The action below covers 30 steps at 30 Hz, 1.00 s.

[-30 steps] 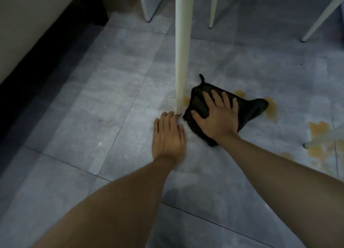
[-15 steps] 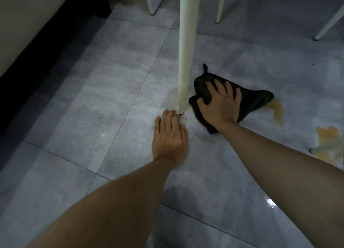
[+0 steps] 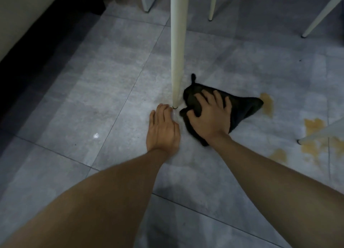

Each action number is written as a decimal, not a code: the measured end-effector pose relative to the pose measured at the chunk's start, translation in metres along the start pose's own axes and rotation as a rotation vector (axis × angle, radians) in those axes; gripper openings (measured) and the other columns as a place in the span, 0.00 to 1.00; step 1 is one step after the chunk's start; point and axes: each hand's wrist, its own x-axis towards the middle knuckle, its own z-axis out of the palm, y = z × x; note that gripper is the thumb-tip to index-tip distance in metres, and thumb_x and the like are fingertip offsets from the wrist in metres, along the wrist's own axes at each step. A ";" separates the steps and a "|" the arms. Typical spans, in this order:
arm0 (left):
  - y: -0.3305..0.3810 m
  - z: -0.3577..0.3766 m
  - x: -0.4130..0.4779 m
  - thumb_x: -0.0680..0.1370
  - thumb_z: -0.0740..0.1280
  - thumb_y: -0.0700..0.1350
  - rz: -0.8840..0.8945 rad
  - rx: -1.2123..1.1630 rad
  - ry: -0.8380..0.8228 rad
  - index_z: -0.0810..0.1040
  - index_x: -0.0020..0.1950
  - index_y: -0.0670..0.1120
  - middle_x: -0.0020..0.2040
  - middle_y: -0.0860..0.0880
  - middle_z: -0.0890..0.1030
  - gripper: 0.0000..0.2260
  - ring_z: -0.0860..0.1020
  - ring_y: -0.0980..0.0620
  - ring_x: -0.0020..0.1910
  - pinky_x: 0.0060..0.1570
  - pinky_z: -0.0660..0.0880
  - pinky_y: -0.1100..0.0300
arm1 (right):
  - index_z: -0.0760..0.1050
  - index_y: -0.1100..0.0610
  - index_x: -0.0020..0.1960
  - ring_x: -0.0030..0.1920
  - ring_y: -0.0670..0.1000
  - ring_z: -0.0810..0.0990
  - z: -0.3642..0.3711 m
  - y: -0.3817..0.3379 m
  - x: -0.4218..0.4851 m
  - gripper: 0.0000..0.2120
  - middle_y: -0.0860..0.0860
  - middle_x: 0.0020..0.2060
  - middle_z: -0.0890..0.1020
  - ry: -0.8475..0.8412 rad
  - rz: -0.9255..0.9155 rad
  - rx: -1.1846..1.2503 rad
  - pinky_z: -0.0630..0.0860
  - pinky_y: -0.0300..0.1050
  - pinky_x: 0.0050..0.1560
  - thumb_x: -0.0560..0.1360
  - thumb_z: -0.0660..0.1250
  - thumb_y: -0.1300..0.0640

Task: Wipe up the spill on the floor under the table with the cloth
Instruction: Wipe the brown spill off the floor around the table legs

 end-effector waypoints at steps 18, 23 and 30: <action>0.022 -0.003 -0.008 0.82 0.51 0.51 0.215 0.133 -0.058 0.76 0.68 0.46 0.64 0.45 0.78 0.21 0.72 0.42 0.65 0.66 0.68 0.47 | 0.55 0.43 0.81 0.81 0.58 0.49 -0.017 0.018 -0.070 0.34 0.49 0.81 0.57 -0.127 0.058 -0.092 0.39 0.62 0.78 0.78 0.48 0.32; 0.058 0.007 0.000 0.77 0.58 0.48 0.242 0.028 -0.119 0.77 0.62 0.46 0.57 0.45 0.77 0.17 0.73 0.42 0.60 0.63 0.69 0.48 | 0.62 0.43 0.78 0.80 0.57 0.55 -0.028 0.062 -0.108 0.34 0.49 0.80 0.62 -0.060 0.066 -0.086 0.43 0.60 0.79 0.76 0.52 0.32; 0.087 0.043 0.008 0.85 0.45 0.53 0.128 0.112 -0.124 0.63 0.78 0.52 0.73 0.47 0.67 0.22 0.56 0.43 0.79 0.77 0.52 0.45 | 0.60 0.44 0.79 0.80 0.58 0.53 -0.030 0.075 -0.049 0.36 0.49 0.80 0.61 -0.030 0.265 -0.095 0.44 0.64 0.78 0.75 0.52 0.30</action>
